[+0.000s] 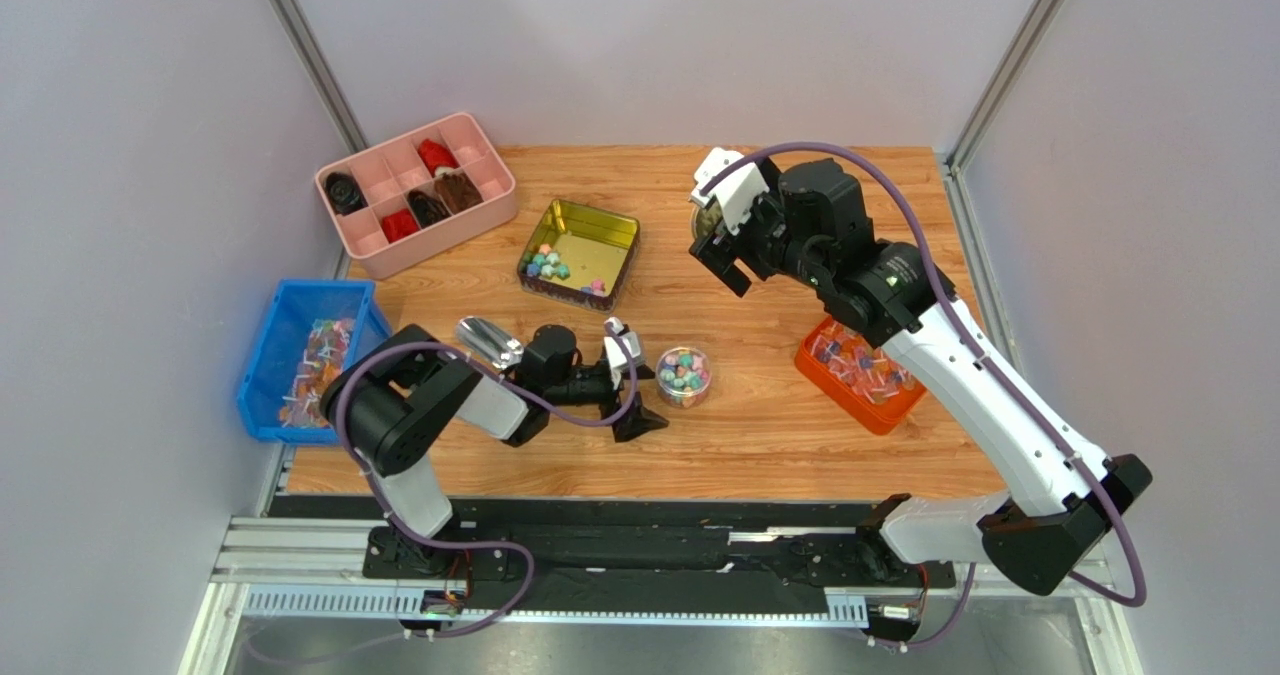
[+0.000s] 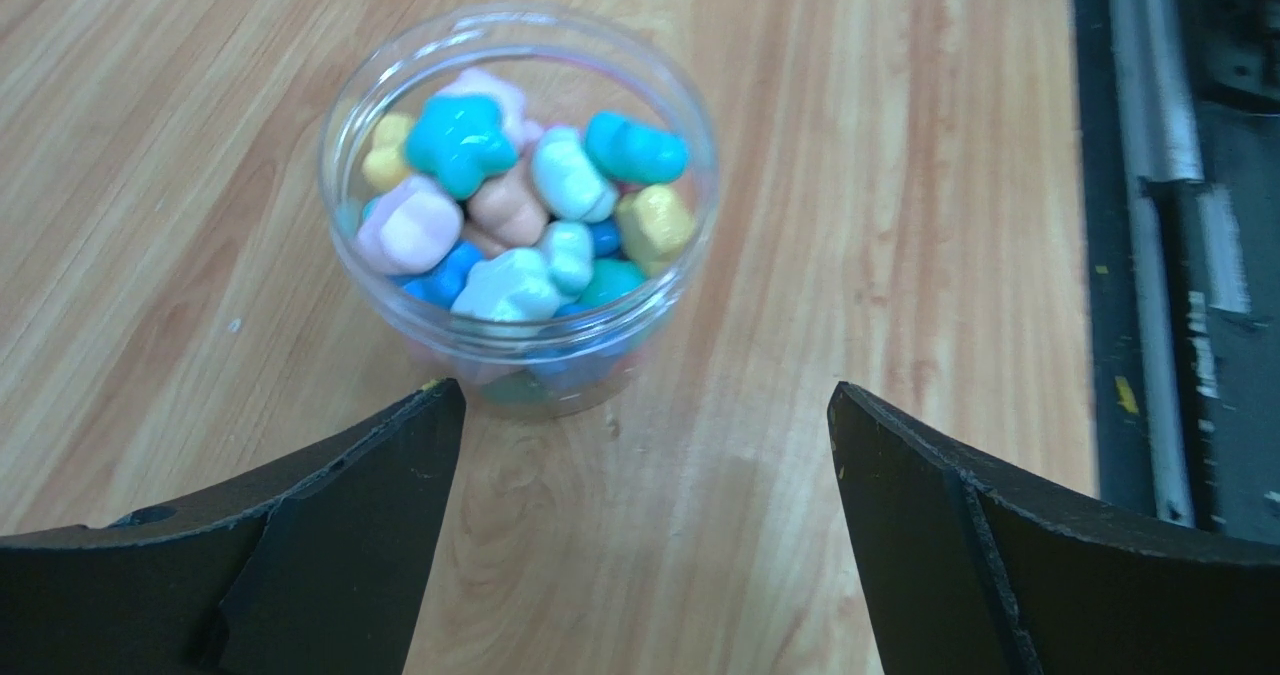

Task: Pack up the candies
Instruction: Close the bottle lid on the packing bottle.

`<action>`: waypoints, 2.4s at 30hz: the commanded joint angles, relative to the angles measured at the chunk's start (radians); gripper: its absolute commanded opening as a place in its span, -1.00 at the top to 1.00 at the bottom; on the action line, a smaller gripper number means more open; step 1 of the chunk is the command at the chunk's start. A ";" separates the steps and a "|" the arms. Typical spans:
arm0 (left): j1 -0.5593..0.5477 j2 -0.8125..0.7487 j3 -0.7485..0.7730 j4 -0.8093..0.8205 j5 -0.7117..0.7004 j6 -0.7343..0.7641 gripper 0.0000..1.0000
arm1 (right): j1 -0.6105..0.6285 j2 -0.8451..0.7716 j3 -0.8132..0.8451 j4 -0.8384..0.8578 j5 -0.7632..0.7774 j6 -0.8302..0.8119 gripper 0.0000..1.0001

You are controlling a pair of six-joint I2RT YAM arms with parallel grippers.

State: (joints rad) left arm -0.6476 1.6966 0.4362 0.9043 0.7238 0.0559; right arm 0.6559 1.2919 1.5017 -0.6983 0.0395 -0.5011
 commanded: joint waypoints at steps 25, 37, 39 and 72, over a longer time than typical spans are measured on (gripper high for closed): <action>-0.115 0.321 0.170 0.120 0.066 0.219 -0.93 | -0.004 0.000 -0.054 0.005 -0.007 -0.013 -0.34; -0.149 0.307 0.180 0.122 0.065 0.234 -0.41 | -0.062 -0.092 -0.291 -0.084 -0.186 -0.068 -0.30; -0.150 0.311 0.190 0.128 0.069 0.220 -0.37 | -0.064 -0.095 -0.317 -0.118 -0.214 -0.076 -0.29; -0.141 0.328 0.182 0.360 -0.009 0.085 -0.52 | -0.038 0.145 -0.483 0.052 -0.301 0.170 -0.28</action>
State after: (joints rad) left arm -0.7918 2.0216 0.6090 1.1580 0.6899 0.1692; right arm 0.6018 1.4296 1.0271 -0.7521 -0.3317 -0.3870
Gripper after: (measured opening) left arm 0.799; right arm 0.829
